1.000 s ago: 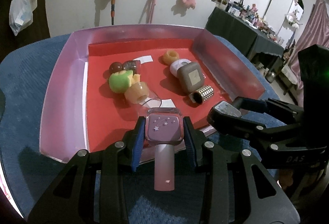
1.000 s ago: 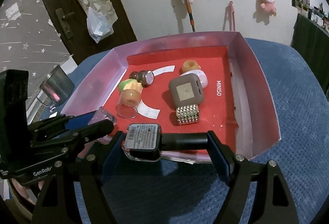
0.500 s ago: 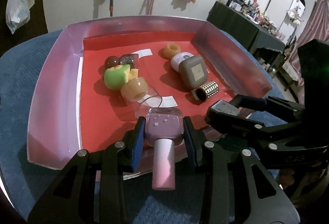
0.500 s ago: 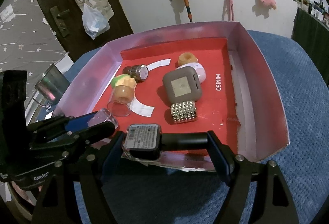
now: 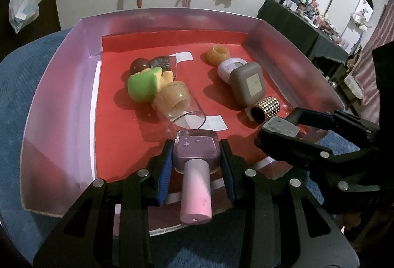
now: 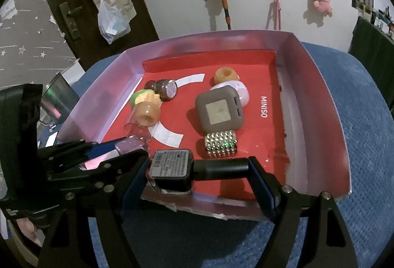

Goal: Organize rigid objects
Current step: 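Lower the nail polish and smartwatch onto the red floor of the box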

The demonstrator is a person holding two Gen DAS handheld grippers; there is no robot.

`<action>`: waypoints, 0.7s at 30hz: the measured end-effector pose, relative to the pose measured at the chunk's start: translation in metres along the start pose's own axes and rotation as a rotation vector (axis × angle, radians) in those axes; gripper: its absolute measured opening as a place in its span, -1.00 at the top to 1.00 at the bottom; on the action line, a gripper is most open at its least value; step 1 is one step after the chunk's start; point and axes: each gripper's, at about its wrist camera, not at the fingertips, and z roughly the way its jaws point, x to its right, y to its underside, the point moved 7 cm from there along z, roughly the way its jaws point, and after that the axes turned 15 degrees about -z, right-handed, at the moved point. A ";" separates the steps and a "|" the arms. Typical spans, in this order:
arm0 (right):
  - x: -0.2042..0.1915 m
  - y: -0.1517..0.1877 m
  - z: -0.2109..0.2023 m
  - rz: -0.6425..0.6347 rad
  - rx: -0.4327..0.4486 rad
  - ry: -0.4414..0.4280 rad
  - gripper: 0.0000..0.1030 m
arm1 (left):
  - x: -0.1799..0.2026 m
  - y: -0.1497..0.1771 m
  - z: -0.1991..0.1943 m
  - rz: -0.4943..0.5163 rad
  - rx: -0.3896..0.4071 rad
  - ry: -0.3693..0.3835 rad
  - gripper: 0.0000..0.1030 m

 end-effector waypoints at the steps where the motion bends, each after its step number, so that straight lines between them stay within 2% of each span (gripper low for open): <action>1: 0.000 -0.001 0.001 -0.002 -0.004 0.001 -0.56 | -0.001 -0.001 0.001 -0.002 0.000 -0.001 0.34; 10: 0.007 -0.005 0.015 0.035 -0.034 -0.029 -0.56 | -0.009 -0.011 0.007 -0.018 0.010 -0.031 0.34; 21: 0.015 -0.009 0.024 0.025 -0.011 0.034 -0.56 | -0.013 -0.016 0.013 -0.023 0.036 -0.059 0.34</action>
